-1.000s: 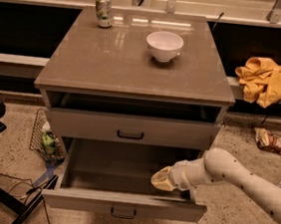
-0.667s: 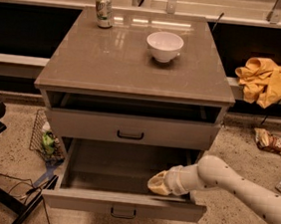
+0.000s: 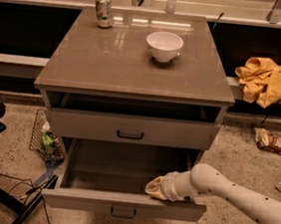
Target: Open middle drawer
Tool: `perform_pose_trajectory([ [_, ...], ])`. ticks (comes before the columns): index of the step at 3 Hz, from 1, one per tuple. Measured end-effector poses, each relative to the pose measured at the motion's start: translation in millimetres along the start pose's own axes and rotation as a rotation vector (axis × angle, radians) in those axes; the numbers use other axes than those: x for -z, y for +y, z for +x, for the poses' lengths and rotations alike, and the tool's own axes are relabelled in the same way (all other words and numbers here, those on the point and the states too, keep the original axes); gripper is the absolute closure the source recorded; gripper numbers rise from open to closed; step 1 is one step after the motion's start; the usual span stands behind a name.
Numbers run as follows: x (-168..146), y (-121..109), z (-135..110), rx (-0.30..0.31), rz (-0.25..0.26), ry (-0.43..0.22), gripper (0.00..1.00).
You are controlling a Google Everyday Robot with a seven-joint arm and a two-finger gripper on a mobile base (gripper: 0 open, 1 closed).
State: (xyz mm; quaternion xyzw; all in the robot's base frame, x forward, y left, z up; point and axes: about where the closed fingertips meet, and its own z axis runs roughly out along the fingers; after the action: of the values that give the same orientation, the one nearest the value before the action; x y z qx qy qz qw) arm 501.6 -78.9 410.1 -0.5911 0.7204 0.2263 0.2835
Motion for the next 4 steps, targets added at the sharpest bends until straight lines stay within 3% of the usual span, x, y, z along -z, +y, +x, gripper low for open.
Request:
perform_pose_trajectory([
  [1,2,0,-2,0.000,0.000,0.000,1.00],
  [2,20,16,1,-0.022,-0.025,0.057,1.00],
  [3,45,51,10,-0.070,-0.092,0.160,1.00],
  [4,45,51,10,-0.070,-0.092,0.160,1.00],
])
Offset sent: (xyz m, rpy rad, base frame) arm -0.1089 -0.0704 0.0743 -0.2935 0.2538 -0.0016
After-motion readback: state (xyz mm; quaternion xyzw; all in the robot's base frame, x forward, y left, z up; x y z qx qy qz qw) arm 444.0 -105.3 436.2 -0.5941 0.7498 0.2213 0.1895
